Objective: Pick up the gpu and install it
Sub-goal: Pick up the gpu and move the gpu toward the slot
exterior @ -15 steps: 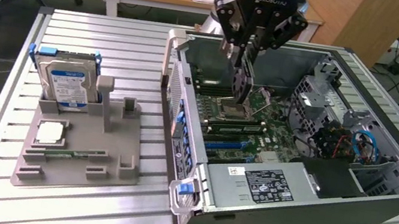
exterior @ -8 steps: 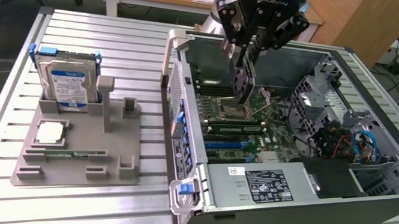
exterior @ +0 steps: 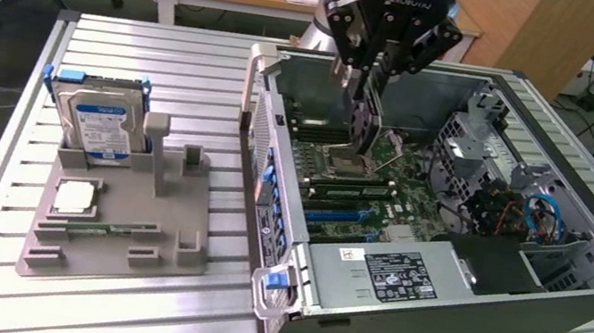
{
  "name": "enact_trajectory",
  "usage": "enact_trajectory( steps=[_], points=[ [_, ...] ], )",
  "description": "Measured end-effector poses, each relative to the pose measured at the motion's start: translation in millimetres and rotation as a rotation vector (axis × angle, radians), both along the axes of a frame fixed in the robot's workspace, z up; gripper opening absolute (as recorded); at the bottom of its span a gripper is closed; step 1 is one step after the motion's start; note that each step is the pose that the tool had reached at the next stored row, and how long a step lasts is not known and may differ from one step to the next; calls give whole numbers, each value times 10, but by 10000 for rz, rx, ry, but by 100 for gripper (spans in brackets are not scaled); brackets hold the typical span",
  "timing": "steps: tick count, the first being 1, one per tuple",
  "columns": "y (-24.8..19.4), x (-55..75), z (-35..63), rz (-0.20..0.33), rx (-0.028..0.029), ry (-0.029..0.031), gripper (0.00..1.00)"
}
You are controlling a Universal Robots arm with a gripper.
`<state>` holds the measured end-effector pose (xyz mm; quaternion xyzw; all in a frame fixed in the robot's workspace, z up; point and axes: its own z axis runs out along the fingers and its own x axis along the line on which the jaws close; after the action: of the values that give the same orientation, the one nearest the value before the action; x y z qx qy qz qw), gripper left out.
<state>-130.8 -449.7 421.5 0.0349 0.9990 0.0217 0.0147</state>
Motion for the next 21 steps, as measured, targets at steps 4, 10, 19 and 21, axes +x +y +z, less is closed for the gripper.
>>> enact_trajectory(
  steps=[4, 10, 19, 21],
  points=[
    [0, 11, 0, 0, 0, 0, 26],
    [0, 30, 0, 0, 1, -1, 26],
    [0, 59, 0, 1, 0, 0, 26],
    [0, 66, 0, 1, 1, -1, 26]
  ],
)
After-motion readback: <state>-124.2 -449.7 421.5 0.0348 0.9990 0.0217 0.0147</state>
